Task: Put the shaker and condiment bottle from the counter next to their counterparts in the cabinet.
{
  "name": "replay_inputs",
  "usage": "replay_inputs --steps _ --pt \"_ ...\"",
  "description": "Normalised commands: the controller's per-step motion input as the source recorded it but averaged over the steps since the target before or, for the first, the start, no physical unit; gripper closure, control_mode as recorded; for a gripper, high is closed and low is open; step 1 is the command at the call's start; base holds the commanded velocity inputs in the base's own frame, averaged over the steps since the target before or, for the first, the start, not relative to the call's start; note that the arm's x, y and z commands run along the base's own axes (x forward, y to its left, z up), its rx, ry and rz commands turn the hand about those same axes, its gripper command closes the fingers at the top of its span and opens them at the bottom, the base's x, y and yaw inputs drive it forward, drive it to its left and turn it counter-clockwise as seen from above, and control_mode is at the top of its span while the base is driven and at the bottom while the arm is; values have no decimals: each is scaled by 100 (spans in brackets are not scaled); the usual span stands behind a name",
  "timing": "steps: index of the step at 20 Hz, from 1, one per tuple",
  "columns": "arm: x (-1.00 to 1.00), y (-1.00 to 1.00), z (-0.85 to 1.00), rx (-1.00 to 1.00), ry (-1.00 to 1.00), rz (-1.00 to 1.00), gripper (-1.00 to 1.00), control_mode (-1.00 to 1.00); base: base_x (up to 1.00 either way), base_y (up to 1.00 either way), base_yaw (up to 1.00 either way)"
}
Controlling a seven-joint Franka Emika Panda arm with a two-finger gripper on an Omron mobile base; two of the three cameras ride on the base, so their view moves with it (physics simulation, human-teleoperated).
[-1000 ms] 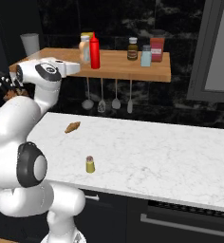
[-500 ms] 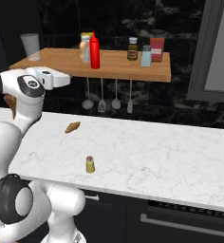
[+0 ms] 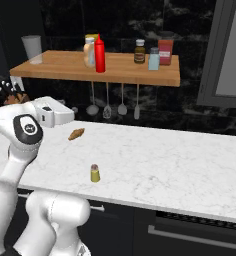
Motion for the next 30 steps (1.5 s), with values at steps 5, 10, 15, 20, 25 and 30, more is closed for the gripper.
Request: replay_inputs --steps 5,10,15,20,25,30 --pt "-27 5 -53 -1 3 -2 -100 -100 0 0 0" --pt "-46 0 -62 1 -2 -11 -100 -100 0 0 0" --pt "-51 0 -52 1 -8 -16 -100 -100 0 0 0" --pt "-35 -26 -43 3 -10 -14 -100 -100 0 0 0" --pt "-5 -39 -44 3 -7 -10 -100 -100 0 0 0" --pt "0 -17 -57 1 -3 -7 -100 -100 0 0 0"
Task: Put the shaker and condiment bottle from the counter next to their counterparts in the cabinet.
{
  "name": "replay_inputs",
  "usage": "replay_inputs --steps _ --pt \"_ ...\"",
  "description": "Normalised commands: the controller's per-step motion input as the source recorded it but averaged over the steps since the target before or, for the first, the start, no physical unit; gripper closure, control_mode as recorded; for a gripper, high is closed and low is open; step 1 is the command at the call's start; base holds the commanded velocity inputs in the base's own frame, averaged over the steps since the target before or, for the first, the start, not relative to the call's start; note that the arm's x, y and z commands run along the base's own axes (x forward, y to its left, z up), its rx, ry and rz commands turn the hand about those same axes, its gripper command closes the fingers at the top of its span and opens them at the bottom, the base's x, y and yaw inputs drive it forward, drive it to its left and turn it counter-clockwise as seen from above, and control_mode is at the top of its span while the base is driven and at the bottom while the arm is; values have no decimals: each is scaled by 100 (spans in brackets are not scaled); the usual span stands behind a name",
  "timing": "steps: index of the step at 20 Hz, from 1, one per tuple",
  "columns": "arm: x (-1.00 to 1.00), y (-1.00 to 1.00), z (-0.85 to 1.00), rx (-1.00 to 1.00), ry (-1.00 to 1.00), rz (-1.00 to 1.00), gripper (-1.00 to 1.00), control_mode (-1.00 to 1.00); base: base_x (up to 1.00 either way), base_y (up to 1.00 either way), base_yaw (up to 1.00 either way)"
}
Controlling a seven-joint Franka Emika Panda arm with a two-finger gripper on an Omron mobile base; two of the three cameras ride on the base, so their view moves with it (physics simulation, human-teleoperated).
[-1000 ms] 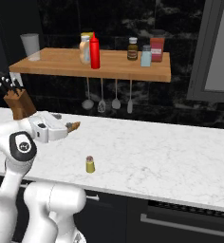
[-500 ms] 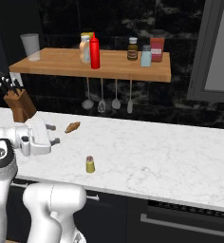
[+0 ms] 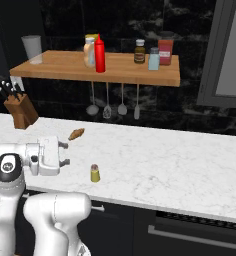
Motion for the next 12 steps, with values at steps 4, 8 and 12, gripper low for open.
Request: replay_inputs --steps 4,8,12 --pt "0 -3 -64 0 -1 -3 -100 -100 0 0 0" --pt "0 -9 -53 0 -3 -3 -100 -100 0 0 0" --pt "1 -18 -21 1 -2 -3 -100 -100 0 0 0"
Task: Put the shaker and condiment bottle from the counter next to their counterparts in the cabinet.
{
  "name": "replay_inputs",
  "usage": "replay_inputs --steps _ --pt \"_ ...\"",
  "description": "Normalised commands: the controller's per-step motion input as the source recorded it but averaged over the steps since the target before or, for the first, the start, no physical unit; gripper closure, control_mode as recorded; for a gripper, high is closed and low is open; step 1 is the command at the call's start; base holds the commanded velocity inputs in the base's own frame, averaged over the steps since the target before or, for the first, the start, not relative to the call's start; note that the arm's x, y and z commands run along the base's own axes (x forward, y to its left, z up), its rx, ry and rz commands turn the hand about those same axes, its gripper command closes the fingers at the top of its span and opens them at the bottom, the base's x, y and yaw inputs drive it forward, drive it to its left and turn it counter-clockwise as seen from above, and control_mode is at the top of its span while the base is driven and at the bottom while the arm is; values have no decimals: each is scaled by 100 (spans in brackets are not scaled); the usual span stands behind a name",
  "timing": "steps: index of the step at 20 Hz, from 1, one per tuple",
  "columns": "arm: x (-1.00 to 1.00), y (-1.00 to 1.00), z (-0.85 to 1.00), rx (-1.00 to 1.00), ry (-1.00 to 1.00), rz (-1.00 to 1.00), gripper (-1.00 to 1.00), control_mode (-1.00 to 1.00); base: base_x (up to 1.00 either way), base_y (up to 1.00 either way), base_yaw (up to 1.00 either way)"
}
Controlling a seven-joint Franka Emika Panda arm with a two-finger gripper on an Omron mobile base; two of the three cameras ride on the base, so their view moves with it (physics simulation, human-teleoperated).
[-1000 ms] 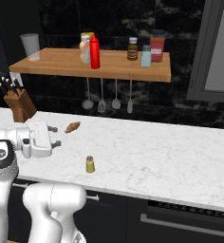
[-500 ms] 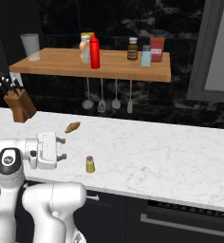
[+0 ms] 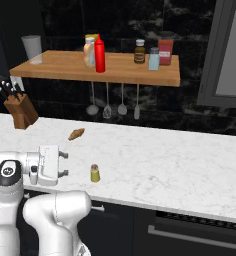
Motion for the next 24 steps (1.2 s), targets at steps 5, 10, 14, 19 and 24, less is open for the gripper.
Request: replay_inputs --steps 5,10,14,19,24 --pt "7 -3 -30 0 0 0 -100 -100 0 0 0" --pt "20 -5 -28 0 -1 0 -100 -100 0 0 0" --pt "24 -13 -18 0 0 0 -100 -100 0 0 0" --pt "34 -15 -24 0 0 0 -100 -100 0 0 0" --pt "33 -22 -33 0 0 0 -100 -100 0 0 0"
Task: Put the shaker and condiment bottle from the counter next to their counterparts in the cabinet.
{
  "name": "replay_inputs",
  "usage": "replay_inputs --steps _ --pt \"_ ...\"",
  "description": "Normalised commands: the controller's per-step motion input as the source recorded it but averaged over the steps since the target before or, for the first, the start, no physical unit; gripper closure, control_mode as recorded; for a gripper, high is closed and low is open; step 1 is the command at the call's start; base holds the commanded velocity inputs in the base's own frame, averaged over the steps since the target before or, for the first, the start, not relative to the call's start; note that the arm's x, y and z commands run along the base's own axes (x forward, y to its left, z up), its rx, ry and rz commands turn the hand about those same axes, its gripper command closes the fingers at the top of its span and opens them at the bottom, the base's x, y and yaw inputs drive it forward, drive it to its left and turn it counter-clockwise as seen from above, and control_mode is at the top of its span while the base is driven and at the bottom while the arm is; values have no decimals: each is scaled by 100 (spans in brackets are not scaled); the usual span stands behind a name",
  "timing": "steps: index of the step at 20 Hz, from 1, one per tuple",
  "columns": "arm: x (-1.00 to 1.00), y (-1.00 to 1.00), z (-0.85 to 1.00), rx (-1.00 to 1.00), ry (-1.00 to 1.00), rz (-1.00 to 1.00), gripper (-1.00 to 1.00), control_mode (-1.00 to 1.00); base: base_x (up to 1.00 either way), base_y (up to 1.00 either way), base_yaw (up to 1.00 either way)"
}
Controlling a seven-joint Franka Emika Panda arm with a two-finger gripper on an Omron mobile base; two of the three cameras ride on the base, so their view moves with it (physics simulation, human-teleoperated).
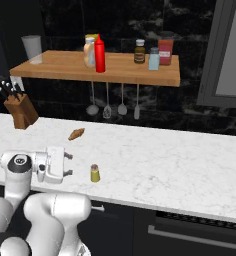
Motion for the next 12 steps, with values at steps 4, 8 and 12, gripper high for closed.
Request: replay_inputs --steps 4,8,12 --pt "34 -26 -42 0 0 0 -100 -100 0 0 0" --pt "32 -27 -45 0 0 0 -100 -100 0 0 0" --pt "29 -30 -37 0 0 0 -100 -100 0 0 0"
